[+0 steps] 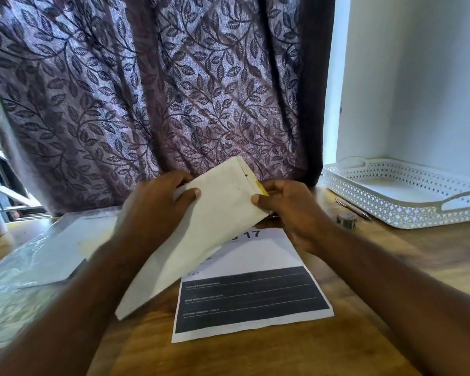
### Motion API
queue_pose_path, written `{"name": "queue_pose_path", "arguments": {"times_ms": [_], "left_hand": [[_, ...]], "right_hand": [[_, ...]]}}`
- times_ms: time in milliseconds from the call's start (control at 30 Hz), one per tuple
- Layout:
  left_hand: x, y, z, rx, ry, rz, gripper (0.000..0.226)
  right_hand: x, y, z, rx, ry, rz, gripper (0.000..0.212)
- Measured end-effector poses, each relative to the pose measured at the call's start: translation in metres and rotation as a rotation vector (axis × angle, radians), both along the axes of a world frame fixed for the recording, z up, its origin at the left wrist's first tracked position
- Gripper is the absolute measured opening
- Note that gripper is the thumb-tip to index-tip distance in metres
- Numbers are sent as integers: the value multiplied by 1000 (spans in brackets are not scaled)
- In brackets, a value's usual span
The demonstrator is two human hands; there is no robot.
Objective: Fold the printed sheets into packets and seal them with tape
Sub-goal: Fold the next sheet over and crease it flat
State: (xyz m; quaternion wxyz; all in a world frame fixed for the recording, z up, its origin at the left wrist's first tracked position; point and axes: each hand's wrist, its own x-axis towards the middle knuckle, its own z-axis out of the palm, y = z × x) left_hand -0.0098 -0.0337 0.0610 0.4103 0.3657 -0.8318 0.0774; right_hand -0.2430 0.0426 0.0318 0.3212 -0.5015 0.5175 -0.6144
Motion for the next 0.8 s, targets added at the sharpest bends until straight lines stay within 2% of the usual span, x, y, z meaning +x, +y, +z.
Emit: {"name": "queue_pose_path", "arguments": {"times_ms": [100, 167, 233, 333, 400, 567, 667, 700, 800], "left_hand": [[-7, 7, 12, 33, -17, -27, 13], [-12, 11, 19, 161, 30, -81, 17], [-16, 17, 21, 468, 207, -227, 25], [-23, 26, 10, 968, 451, -445, 16], [-29, 26, -1, 1119, 534, -507, 18], [-37, 13, -21, 1031, 676, -474, 31], [-33, 7, -29, 903, 604, -449, 19], [-32, 5, -31, 879, 575, -440, 18], [-31, 3, -35, 839, 513, -441, 20]], "right_hand": [[-6, -3, 4, -110, -138, -73, 19], [-5, -2, 9, -150, -183, -108, 13], [-5, 0, 13, -170, -221, -101, 11], [-8, 2, 12, -141, -201, -65, 9], [-8, -1, 7, -94, -171, -17, 8], [-1, -2, -6, -42, -85, 132, 10], [4, -1, -7, 8, -101, 225, 37], [4, 0, -7, 22, -97, 217, 39], [3, 0, -8, 43, -9, 199, 26]]}}
